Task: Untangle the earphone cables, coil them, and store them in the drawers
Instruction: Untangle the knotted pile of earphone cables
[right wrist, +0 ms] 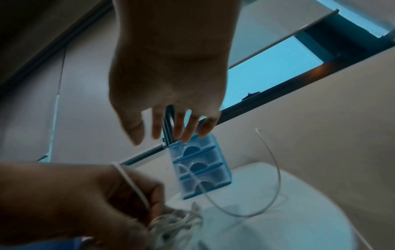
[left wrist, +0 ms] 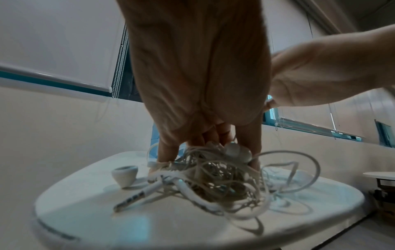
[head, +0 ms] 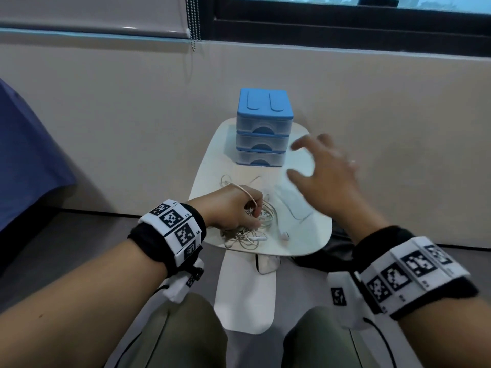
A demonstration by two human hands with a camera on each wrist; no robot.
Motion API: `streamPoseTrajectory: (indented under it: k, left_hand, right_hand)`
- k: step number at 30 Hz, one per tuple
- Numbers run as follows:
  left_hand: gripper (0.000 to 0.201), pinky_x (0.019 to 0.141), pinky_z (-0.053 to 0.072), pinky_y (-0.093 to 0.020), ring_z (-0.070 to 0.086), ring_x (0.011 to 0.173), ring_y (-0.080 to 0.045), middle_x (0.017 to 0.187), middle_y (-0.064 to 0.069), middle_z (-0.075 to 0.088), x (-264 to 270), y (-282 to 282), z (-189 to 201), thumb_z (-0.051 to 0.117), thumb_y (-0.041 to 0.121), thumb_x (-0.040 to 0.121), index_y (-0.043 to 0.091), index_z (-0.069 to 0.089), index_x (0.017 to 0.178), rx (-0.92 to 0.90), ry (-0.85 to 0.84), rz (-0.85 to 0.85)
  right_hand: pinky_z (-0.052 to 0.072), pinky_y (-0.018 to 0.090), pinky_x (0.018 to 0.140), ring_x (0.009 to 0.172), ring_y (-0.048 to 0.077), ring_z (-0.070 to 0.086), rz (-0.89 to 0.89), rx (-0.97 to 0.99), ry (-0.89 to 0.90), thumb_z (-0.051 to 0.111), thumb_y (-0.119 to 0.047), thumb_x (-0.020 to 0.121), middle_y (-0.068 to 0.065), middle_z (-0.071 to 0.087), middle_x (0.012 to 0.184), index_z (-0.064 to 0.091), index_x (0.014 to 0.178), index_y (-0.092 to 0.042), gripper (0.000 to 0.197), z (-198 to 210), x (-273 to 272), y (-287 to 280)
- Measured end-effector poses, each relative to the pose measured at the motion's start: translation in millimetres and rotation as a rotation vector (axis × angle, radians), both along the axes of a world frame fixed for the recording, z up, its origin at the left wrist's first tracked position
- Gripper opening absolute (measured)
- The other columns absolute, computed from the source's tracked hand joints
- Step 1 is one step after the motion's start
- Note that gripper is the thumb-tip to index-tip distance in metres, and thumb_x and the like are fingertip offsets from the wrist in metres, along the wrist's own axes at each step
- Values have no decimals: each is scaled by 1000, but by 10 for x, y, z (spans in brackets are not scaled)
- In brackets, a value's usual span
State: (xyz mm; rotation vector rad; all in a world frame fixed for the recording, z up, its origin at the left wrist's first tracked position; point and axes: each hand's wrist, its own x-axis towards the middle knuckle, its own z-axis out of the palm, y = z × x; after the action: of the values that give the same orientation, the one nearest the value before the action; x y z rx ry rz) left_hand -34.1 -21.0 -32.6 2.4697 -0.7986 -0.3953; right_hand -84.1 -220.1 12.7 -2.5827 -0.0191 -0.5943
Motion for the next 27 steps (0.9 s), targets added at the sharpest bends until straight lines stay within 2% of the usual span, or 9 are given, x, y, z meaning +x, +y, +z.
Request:
streamPoseTrajectory:
  k: [3,5,6,8,12,14,18,23,27]
  left_hand:
    - [17,76,49,-29,60,87,-16,96,5,64,-5,-6,13,78,22,89,18,65,98,38,-23,-28]
    - [19,82,51,-30,62,93,-20,101,1,67,3,-18,16,77,20,90,9,68,103,54,-27,-51]
    - [15,76,50,-23,61,87,-18,94,3,66,8,-19,15,77,20,89,11,69,98,50,-19,-37]
    - [18,59,39,-11,55,72,-7,78,11,59,3,-14,20,78,24,89,26,63,80,82,-45,-18]
    - [34,59,32,-16,49,73,-6,79,12,52,20,-18,10,79,30,87,35,47,78,106,-82,-28]
    - [30,63,35,-20,50,78,-10,83,12,53,37,-16,-1,81,33,87,32,51,86,93,-77,-27]
    - [27,79,46,-28,56,93,-15,96,10,60,62,-7,-39,82,35,86,30,58,99,73,-54,-18]
    - [32,80,40,-12,58,107,-5,116,12,65,20,39,-65,81,33,87,31,61,112,-6,14,12]
    - [39,94,45,-23,57,122,-8,134,7,61,-35,34,-36,79,38,88,39,57,121,-61,73,52]
  right_hand:
    - [44,18,86,107,17,58,437,132,200,76,-23,85,-3,59,121,64,125,-29,43,-155,-4,331]
    - [43,10,78,101,14,61,480,122,256,73,-15,85,-2,65,113,65,125,-27,43,-260,52,430]
    - [44,8,76,99,13,62,461,162,244,72,-10,84,-3,67,108,66,122,-26,41,-293,77,441]
    - [47,9,74,94,10,65,405,260,207,70,-4,85,-5,70,99,69,112,-23,33,-340,135,407]
    - [52,28,70,72,15,61,266,526,227,66,2,86,1,68,82,68,98,-20,26,-429,225,278]
    - [51,35,71,73,17,61,232,736,266,63,4,85,4,65,80,60,111,-22,36,-482,237,210]
    - [50,27,67,72,14,61,122,937,225,59,8,88,7,61,81,39,131,-37,65,-661,208,-11]
    - [50,25,71,70,18,58,169,904,295,67,8,90,8,62,76,74,95,-14,23,-952,142,-216]
    - [46,22,66,66,10,56,189,836,326,74,-4,89,0,65,69,77,87,-12,9,-973,158,-218]
